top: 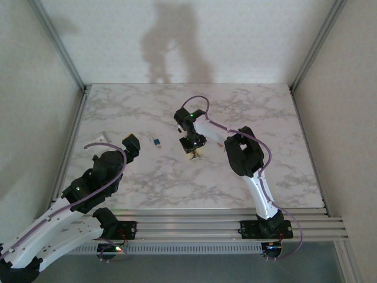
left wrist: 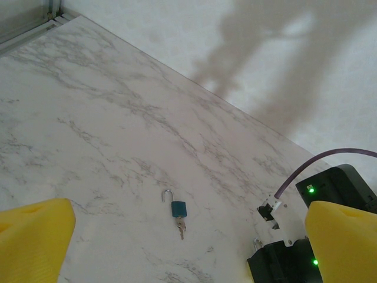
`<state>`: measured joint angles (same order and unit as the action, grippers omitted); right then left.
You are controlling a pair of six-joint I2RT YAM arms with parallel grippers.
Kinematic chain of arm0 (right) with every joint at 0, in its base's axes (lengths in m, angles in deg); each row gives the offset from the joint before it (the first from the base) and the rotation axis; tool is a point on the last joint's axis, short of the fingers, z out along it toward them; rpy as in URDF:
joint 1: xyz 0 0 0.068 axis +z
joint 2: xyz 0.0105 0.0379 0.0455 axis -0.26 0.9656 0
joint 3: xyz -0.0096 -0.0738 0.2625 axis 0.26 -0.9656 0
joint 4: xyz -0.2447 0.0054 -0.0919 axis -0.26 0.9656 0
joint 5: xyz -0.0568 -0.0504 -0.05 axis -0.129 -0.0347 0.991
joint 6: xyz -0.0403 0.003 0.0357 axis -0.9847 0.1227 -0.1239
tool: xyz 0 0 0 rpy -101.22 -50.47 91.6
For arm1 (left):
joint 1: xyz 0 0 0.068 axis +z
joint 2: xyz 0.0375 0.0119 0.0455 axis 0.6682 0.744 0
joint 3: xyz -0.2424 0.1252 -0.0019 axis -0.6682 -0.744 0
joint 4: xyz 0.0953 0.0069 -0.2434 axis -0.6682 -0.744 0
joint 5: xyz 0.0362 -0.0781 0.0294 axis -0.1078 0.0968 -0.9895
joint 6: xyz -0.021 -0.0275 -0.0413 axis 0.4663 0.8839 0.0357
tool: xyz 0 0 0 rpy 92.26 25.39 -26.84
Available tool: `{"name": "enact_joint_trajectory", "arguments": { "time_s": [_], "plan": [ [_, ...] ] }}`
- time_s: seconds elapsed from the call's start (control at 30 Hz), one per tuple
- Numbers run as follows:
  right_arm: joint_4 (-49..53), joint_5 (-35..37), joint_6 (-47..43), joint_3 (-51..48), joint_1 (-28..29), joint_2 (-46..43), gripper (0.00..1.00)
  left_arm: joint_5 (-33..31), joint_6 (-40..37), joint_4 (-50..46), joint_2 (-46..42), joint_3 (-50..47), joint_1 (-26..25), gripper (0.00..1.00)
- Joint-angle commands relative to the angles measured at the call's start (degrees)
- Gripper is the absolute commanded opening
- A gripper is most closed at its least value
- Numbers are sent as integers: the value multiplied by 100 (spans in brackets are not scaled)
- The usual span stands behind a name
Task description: Lock with the key
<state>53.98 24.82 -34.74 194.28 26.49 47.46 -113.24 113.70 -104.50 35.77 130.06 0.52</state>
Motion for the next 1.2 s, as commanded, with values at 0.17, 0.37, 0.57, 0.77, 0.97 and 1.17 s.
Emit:
{"name": "enact_joint_trajectory", "arguments": {
  "time_s": [0.17, 0.37, 0.57, 0.77, 0.97, 1.17],
  "plan": [
    [-358, -655, -15, -845, 97, -118, 28, -21, 55, -48, 26, -93, 52, 100],
    [-552, -868, -45, -1209, 98, -587, 28, 2, 49, -38, 71, -87, 56, 99],
    [-712, -1140, -63, -1503, 97, -833, 28, 120, 68, 18, 111, -117, 63, 100],
    [-880, -1351, -100, -1755, 95, -1038, 29, 402, 131, 186, 124, -251, 66, 100],
    [-1020, -1541, -112, -1958, 95, -1255, 30, 669, 224, 381, 196, -371, 64, 99],
    [-1136, -1675, -118, -2131, 98, -1439, 30, 896, 273, 618, 366, -439, 71, 99]
  ]
}}
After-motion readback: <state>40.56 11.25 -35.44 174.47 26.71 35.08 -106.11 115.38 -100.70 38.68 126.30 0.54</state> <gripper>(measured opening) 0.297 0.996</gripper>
